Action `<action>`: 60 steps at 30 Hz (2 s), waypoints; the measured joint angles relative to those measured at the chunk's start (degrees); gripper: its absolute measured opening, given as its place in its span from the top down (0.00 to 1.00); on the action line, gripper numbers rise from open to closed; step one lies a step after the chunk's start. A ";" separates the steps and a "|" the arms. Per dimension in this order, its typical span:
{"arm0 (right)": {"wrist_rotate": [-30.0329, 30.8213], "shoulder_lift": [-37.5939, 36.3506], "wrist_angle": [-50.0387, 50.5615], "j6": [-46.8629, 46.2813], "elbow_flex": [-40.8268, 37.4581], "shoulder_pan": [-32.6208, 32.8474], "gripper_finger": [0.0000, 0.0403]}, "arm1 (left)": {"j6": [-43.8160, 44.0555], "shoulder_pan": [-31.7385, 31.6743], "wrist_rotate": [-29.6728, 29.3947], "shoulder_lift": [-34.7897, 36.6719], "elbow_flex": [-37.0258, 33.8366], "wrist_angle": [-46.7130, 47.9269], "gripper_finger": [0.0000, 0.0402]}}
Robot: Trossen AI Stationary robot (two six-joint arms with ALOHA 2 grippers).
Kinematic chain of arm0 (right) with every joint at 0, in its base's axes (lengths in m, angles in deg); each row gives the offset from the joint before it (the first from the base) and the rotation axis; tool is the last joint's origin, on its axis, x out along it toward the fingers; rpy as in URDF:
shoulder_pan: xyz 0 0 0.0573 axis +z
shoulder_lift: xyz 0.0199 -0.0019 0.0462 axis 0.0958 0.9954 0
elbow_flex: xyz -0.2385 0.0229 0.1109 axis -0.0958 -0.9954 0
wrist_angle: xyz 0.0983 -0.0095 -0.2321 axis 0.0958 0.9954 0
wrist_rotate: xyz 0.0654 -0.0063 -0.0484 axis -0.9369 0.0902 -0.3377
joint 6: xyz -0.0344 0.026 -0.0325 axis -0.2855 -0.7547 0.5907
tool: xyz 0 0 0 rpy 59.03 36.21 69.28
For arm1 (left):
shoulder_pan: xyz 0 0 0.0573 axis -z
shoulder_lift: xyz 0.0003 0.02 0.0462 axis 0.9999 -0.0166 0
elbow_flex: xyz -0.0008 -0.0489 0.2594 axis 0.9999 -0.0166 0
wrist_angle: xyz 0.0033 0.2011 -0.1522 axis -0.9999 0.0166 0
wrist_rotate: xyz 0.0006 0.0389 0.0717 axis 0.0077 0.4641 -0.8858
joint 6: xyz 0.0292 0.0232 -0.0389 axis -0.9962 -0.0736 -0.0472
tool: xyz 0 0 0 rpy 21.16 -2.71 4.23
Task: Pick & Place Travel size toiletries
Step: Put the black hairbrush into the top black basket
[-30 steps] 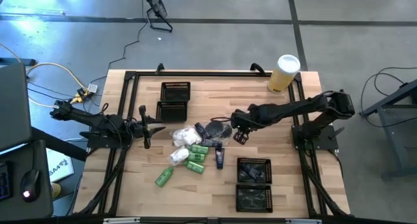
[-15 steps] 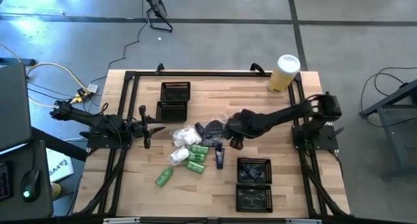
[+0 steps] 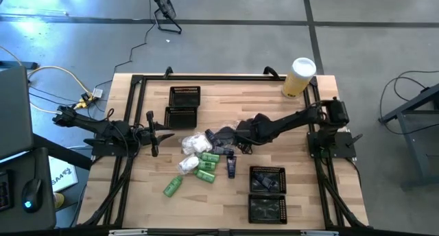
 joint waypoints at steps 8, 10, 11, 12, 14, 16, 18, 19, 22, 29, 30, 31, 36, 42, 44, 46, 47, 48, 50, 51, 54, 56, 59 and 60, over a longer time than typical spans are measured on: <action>-6.27 0.15 -0.38 -2.43 0.09 -2.48 0.66 | 0.00 0.00 -0.01 0.00 0.00 0.15 0.75; -6.68 0.15 -0.36 -2.52 0.09 -2.67 0.73 | 0.00 0.00 -0.01 0.00 0.00 0.22 0.75; -6.67 0.15 -0.32 -2.62 0.09 -2.67 0.76 | 0.00 0.00 -0.01 0.00 0.00 0.22 0.75; -6.65 0.15 -0.31 -2.63 0.09 -2.69 0.80 | 0.00 0.00 -0.01 0.00 0.00 0.20 0.75; -6.67 0.15 -0.33 -2.64 0.09 -2.65 0.87 | 0.00 0.00 -0.02 0.00 0.00 0.21 0.75; -6.80 0.15 -0.33 -2.65 0.09 -2.65 0.93 | 0.00 0.00 -0.02 0.00 0.00 0.21 0.75; -6.90 0.13 -0.33 -2.65 0.09 -2.65 0.97 | 0.00 0.00 -0.03 0.00 0.00 0.20 0.75; -6.96 0.13 -0.33 -2.66 0.09 -2.65 0.98 | 0.00 0.00 -0.03 0.00 0.00 0.20 0.75; -6.97 0.13 -0.33 -2.65 0.09 -2.65 0.99 | 0.00 0.00 -0.03 0.00 0.00 0.20 0.75; -7.58 -1.68 0.81 -2.50 -0.09 -2.61 1.00 | 0.00 0.00 -0.03 0.00 0.00 0.19 0.75; -7.52 -2.19 0.83 -2.48 -0.09 -2.60 1.00 | 0.00 0.00 -0.03 0.00 0.00 0.20 0.75; -7.41 -2.94 1.01 -2.45 -0.09 -2.58 1.00 | 0.00 0.00 -0.06 0.00 0.00 0.17 0.75; -4.46 -7.73 2.41 -2.39 -0.09 -2.50 1.00 | 0.00 0.00 -0.06 0.00 0.02 0.17 0.75; -4.00 -15.38 1.86 -0.67 0.00 -2.50 1.00 | 0.00 0.00 -0.06 -0.02 0.02 0.15 0.75; -4.63 -17.71 0.26 0.39 0.00 -2.50 1.00 | 0.00 0.00 -0.01 -0.02 0.05 0.12 0.75; -6.26 -20.33 -0.87 1.42 0.00 -2.50 1.00 | 0.00 0.00 -0.03 -0.02 0.07 -0.07 0.75; -6.93 -21.34 -1.62 2.48 0.00 -2.50 1.00 | 0.00 0.00 -0.01 -0.02 0.07 -0.22 0.75; -8.18 -22.48 -2.76 3.51 0.00 -2.50 1.00 | -0.06 0.00 -0.01 -0.02 0.09 -0.26 0.75; -10.66 -24.43 -4.80 5.92 0.02 -2.51 1.00 | -0.60 0.00 0.22 -0.02 0.09 -0.22 0.75; -11.84 -25.05 -5.67 7.43 0.02 -2.50 1.00 | -1.36 0.00 0.38 -0.02 0.09 -0.27 0.75; -16.36 -27.35 -8.63 11.06 0.02 -3.27 1.00 | -2.96 0.00 1.10 -0.02 0.09 -0.78 0.75; -19.00 -27.61 -11.31 12.56 0.03 -3.73 1.00 | -3.02 0.00 1.23 0.00 0.09 -1.02 0.75; -21.87 -27.36 -14.71 15.18 0.04 -4.49 1.00 | -3.56 0.00 1.19 -0.02 0.09 -2.54 0.75; -22.98 -27.19 -15.92 15.99 0.02 -4.85 1.00 | -4.29 0.00 1.19 -0.02 0.09 -3.34 0.75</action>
